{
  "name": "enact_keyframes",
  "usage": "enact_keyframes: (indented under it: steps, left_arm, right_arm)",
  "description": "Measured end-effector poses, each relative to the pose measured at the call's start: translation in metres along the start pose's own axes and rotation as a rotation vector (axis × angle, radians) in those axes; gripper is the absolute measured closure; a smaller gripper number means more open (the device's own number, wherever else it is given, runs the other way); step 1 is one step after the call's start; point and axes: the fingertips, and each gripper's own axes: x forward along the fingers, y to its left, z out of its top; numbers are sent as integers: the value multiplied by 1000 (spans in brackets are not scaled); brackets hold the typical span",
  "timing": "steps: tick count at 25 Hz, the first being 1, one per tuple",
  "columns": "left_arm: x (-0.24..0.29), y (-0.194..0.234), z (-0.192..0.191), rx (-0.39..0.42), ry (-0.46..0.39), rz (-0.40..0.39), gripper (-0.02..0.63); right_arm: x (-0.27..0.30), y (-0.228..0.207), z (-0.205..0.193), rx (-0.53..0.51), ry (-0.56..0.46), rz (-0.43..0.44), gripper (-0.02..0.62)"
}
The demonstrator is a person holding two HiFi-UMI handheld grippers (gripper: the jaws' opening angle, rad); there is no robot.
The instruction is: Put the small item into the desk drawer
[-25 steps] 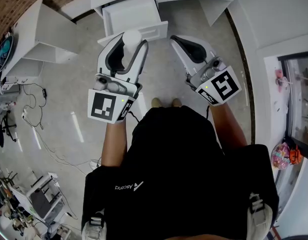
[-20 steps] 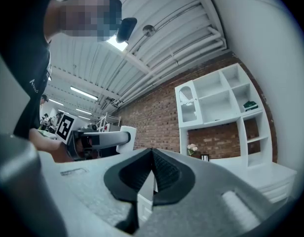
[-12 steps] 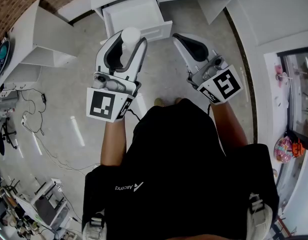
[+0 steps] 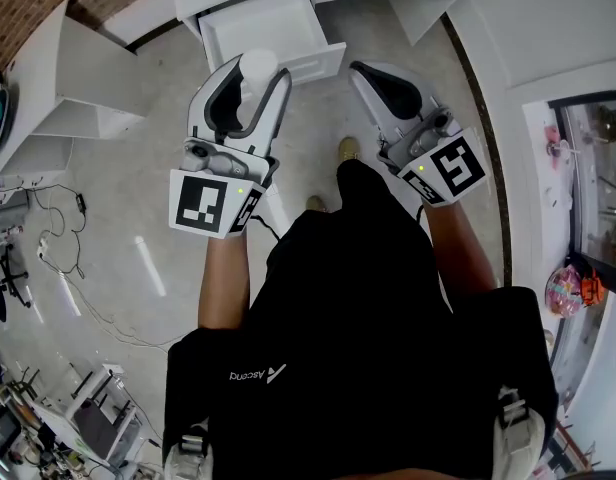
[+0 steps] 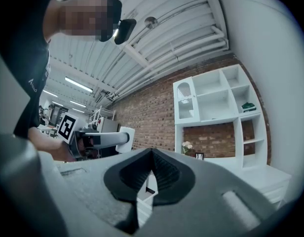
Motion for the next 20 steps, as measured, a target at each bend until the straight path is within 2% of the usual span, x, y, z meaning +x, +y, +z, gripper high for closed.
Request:
enact_keyframes:
  steps: [8, 20]
  left_arm:
    - [29, 28, -10, 13, 19, 13, 431]
    - [113, 85, -46, 16, 73, 48, 431]
  right_arm:
    - [30, -35, -8, 8, -16, 8, 595]
    - [99, -125, -32, -10, -2, 54, 595]
